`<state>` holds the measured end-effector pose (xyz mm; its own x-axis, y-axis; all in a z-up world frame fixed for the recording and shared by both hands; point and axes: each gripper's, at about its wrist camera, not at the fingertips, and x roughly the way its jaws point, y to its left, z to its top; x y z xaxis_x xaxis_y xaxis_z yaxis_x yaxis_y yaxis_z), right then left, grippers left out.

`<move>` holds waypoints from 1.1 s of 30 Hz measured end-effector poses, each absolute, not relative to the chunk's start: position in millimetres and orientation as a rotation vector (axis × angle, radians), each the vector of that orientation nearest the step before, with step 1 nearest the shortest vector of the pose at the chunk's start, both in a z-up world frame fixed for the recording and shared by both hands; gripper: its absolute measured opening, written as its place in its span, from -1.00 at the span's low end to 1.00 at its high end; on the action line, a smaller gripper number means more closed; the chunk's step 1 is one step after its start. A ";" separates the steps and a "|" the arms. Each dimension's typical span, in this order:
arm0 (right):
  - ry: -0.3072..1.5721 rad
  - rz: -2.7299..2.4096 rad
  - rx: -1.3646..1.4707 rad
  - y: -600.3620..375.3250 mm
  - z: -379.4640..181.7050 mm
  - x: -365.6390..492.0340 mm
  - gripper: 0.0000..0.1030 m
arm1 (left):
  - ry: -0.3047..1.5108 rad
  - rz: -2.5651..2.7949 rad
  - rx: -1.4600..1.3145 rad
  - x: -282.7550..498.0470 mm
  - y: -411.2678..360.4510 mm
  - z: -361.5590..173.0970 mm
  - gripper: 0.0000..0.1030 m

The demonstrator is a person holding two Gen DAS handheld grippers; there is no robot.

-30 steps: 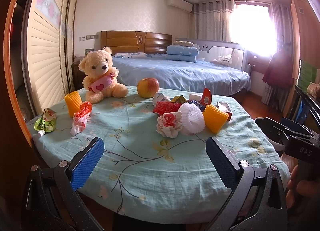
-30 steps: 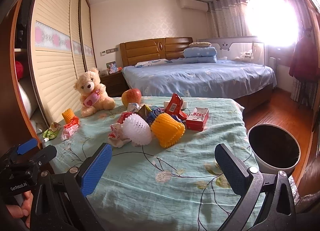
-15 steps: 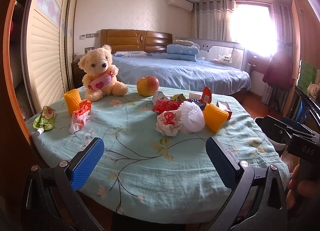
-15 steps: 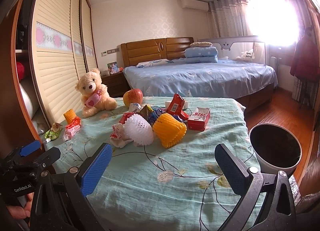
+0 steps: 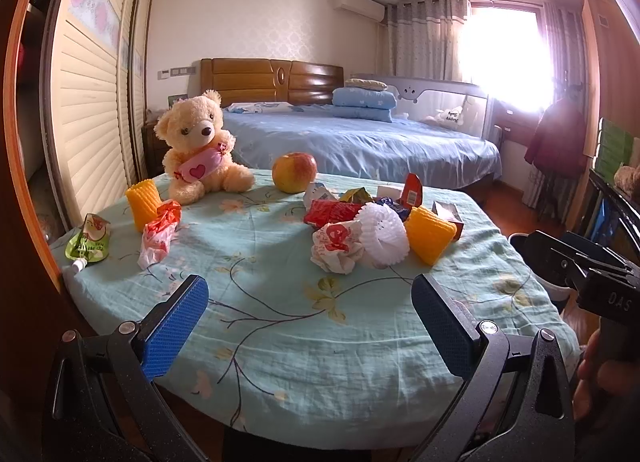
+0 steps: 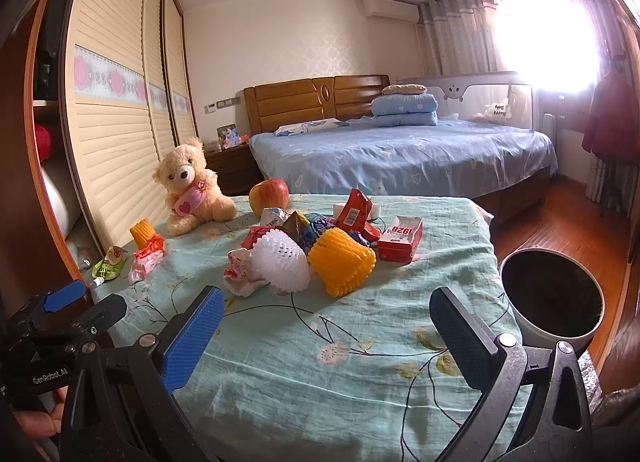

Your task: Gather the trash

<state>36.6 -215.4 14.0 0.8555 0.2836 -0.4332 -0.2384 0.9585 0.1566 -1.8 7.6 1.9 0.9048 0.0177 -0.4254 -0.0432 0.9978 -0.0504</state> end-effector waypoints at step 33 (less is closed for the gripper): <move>0.556 0.300 0.119 -222.7 -2.1 74.5 1.00 | 0.547 0.022 -0.076 43.1 8.3 -14.6 1.00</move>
